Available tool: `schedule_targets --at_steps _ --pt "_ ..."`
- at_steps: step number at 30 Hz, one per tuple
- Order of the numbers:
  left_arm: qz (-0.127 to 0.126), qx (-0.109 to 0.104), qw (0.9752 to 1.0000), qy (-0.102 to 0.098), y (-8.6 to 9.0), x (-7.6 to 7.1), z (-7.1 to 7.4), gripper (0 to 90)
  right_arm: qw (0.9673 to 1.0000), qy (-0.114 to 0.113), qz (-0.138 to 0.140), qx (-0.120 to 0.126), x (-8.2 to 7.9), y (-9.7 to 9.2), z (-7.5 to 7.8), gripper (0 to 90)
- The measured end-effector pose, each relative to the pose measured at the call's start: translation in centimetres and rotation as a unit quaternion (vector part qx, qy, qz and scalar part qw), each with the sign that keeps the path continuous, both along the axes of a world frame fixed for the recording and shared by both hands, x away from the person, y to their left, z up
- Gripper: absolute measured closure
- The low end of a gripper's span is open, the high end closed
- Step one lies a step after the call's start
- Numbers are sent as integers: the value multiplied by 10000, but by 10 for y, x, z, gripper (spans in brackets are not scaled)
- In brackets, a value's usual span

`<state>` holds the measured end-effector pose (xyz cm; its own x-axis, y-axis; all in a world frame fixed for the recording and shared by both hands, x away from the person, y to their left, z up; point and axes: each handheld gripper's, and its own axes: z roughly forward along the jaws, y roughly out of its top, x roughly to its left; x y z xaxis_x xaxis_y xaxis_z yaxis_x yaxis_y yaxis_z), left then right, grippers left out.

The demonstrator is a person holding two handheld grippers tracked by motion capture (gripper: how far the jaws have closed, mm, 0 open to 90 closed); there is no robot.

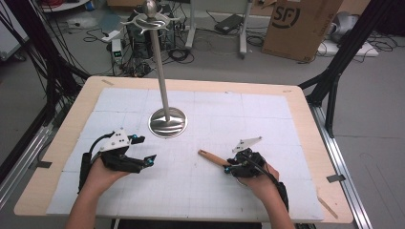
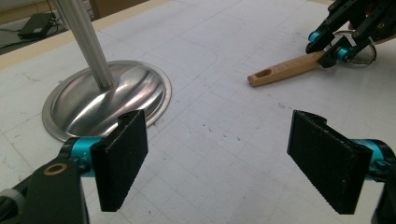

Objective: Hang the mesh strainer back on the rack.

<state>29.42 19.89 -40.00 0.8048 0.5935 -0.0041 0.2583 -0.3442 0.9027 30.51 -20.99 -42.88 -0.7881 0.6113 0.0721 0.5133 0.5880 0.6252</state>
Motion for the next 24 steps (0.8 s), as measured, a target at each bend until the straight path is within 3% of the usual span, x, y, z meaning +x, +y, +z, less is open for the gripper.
schedule_targets --at_steps 5,11,13,17,20,24 --pt "0 4 10000 13 -1 0 -1 209 10000 43 -5 -37 1 1 -1 609" --pt "-12 36 10000 34 -2 0 -1 210 9999 63 73 -93 2 2 -2 608" --pt "-11 26 10000 38 -2 0 -1 211 9997 164 75 -143 3 3 -1 609" --pt "-11 52 10000 60 -2 1 -2 211 9986 235 230 -404 7 7 3 608" --pt "-29 67 9999 71 -3 1 -3 212 9959 298 375 -768 11 14 7 616" --pt "-28 61 9999 79 -3 1 -3 212 9928 419 478 -1011 16 20 10 648"
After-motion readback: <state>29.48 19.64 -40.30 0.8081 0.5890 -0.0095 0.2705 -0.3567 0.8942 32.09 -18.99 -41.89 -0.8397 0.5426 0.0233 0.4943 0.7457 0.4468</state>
